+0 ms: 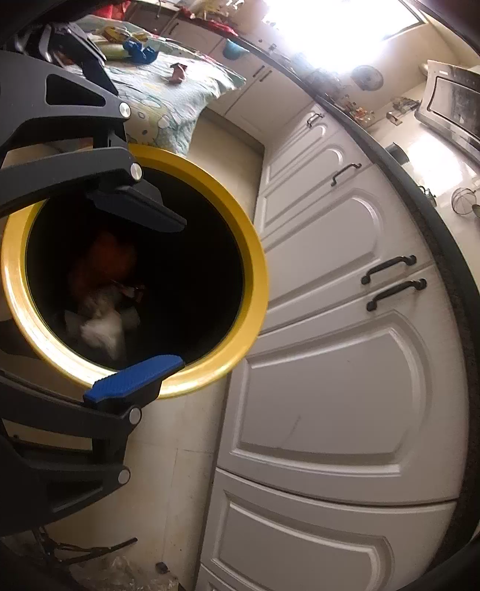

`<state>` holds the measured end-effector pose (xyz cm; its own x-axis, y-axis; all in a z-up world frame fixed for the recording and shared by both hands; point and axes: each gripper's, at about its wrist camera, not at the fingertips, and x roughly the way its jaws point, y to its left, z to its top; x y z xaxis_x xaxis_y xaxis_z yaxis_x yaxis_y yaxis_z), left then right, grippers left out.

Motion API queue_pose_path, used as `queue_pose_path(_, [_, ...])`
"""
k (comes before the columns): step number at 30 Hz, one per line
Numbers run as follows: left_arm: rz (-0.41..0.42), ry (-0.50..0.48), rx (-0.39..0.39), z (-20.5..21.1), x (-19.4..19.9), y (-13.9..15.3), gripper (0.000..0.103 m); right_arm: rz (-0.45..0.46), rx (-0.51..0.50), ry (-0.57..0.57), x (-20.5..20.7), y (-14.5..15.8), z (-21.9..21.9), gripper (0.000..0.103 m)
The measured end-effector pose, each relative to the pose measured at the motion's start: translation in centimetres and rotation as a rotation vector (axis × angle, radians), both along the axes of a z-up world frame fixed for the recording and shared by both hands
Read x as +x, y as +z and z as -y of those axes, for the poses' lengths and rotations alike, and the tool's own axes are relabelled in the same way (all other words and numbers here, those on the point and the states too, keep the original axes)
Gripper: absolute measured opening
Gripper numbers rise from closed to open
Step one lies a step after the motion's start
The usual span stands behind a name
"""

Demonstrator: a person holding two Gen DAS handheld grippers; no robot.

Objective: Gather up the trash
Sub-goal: 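Open both grippers over the bin to drop both bags, then move both grippers back to the remaining trash on the bed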

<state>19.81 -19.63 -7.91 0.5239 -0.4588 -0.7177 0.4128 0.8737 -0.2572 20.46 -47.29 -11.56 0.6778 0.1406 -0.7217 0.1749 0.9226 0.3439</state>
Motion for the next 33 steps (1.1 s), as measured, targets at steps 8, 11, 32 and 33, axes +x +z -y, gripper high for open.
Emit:
queue_pose_path(8, [0.053, 0.114, -0.023, -3.3, -0.6, 2.0, 0.092, 0.047, -0.038, 0.002, -0.6, 1.7, -1.2, 0.075])
queue_pose_path(11, [0.070, 0.160, -0.034, -4.6, -0.9, 2.7, 0.092, 0.072, -0.055, 0.020, -0.9, 2.6, -2.2, 0.075])
queue_pose_path(32, [0.226, 0.355, -0.020, -12.2, -3.6, 7.3, 0.092, 0.201, -0.089, 0.194, -3.1, 7.7, -9.9, 0.082])
queue_pose_path(33, [0.229, 0.362, -0.021, -12.5, -3.8, 7.3, 0.092, 0.204, -0.092, 0.199, -3.2, 7.8, -10.2, 0.082])
